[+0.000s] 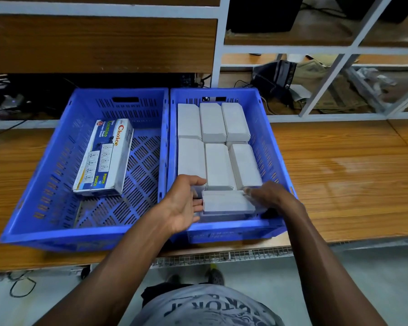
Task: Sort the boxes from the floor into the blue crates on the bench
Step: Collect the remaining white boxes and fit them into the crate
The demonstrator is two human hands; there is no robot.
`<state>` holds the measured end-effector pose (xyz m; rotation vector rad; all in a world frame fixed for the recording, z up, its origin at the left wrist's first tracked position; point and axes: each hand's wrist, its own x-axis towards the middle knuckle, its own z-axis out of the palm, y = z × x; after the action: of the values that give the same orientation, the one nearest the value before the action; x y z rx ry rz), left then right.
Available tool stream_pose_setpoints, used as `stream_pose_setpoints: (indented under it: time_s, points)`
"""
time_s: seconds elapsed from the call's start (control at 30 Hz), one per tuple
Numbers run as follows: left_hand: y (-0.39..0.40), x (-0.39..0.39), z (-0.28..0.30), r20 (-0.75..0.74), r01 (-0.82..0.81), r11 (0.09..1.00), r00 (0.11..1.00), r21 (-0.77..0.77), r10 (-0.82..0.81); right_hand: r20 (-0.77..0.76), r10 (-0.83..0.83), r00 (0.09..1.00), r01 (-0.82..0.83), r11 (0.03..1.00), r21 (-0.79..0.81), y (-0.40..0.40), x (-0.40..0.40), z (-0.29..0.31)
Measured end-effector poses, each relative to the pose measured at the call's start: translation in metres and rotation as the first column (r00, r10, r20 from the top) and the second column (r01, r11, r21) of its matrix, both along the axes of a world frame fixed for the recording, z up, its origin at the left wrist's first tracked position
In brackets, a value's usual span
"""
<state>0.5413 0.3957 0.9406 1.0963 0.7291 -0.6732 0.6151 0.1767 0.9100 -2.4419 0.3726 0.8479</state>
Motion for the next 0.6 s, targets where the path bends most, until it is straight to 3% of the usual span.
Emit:
stream_pose_setpoints:
  time_s: [0.2, 0.4, 0.6]
  points:
    - [-0.005, -0.005, 0.000, 0.325, -0.084, 0.969, 0.946, 0.231, 0.005, 0.054, -0.121, 0.991, 0.116, 0.989, 0.095, -0.010, -0.002, 0.024]
    - [-0.005, -0.002, -0.013, 0.516, -0.055, 0.889, 0.830, 0.454, -0.212, 0.051, -0.231, 0.972, 0.214, 0.952, 0.219, -0.007, 0.004, 0.036]
    - [0.001, 0.009, -0.022, 0.612, -0.184, 0.888, 0.781, 0.421, -0.128, -0.030, -0.184, 0.983, 0.184, 0.931, 0.316, -0.009, -0.004, 0.039]
